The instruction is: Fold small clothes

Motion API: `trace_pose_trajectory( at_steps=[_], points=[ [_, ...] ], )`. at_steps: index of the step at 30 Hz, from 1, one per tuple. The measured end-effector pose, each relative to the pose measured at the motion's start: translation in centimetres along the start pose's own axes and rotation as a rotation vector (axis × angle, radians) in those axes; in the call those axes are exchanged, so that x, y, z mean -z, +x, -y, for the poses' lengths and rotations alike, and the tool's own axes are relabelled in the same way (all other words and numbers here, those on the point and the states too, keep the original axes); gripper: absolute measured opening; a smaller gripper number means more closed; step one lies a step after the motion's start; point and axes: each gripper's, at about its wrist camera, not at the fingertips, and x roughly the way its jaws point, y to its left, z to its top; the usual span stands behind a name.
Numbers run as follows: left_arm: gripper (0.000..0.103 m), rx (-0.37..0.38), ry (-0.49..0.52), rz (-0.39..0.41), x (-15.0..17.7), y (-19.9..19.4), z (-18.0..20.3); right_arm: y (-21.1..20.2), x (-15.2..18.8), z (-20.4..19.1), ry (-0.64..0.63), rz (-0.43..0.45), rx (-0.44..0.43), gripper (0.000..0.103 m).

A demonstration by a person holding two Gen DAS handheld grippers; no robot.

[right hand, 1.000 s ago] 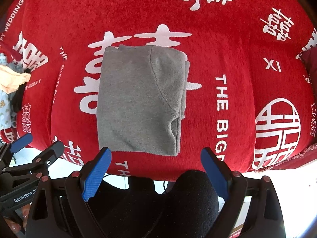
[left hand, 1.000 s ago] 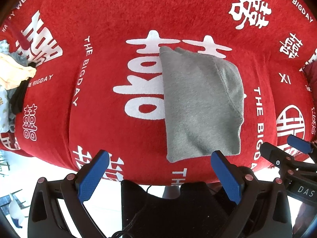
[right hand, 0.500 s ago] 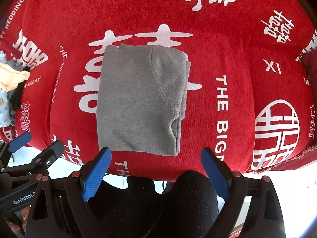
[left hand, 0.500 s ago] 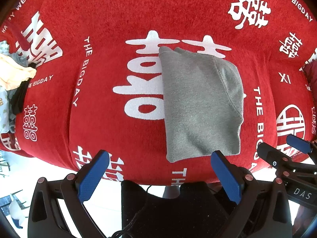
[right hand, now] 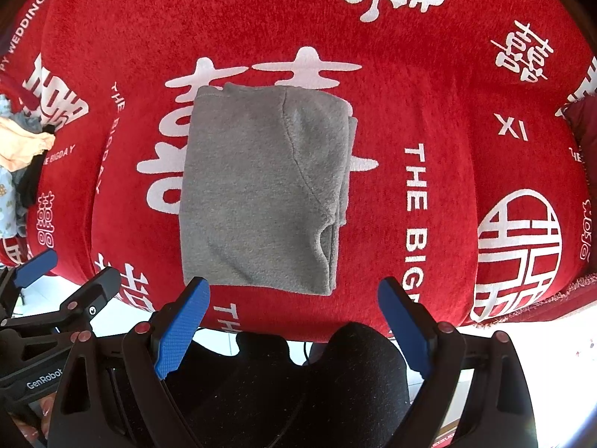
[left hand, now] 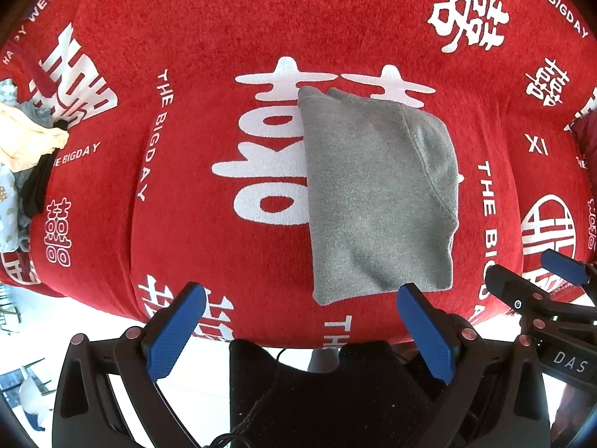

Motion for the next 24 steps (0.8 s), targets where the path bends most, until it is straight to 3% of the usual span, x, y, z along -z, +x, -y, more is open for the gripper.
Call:
trace_pose_trajectory(
  at_steps=[24],
  points=[
    [0.103, -0.018, 0.010, 0.001, 0.31, 0.16, 0.00, 0.06, 0.07, 0.08, 0.000, -0.003, 0.003, 0.093]
  ],
)
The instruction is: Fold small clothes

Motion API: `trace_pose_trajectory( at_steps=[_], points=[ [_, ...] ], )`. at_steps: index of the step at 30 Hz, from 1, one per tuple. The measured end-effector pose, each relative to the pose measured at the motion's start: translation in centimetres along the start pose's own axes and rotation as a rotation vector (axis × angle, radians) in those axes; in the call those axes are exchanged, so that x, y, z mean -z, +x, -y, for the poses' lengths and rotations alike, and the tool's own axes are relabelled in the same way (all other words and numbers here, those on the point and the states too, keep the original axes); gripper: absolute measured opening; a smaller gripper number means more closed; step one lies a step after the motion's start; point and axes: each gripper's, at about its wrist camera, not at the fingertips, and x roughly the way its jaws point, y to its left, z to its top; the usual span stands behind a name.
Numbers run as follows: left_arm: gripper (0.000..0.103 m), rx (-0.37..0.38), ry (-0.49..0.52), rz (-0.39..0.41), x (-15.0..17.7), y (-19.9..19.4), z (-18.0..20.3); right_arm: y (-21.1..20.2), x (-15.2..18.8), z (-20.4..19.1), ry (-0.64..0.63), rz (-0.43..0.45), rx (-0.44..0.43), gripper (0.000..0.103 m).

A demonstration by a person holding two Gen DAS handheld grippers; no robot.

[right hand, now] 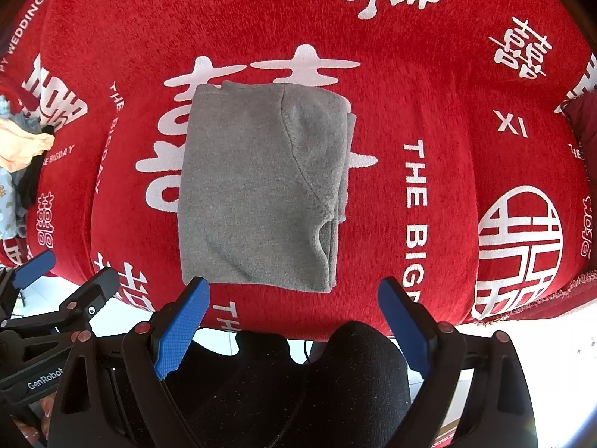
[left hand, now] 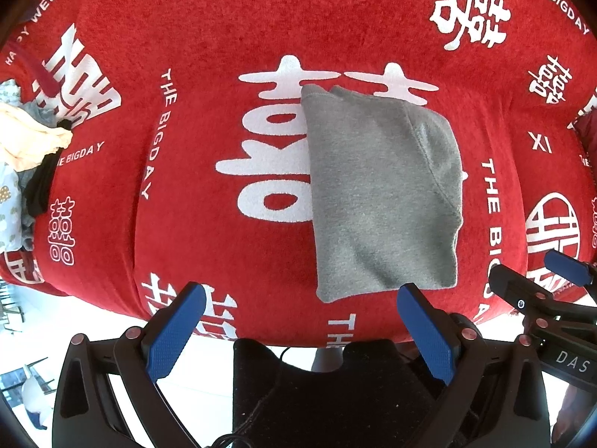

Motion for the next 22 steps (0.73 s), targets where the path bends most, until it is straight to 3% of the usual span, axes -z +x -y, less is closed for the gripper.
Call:
trace_pose_trajectory(
  at_steps=[22],
  points=[
    [0.103, -0.015, 0.011, 0.035, 0.17, -0.23, 0.16, 0.04, 0.29, -0.02, 0.005, 0.002, 0.003, 0.093]
  ],
)
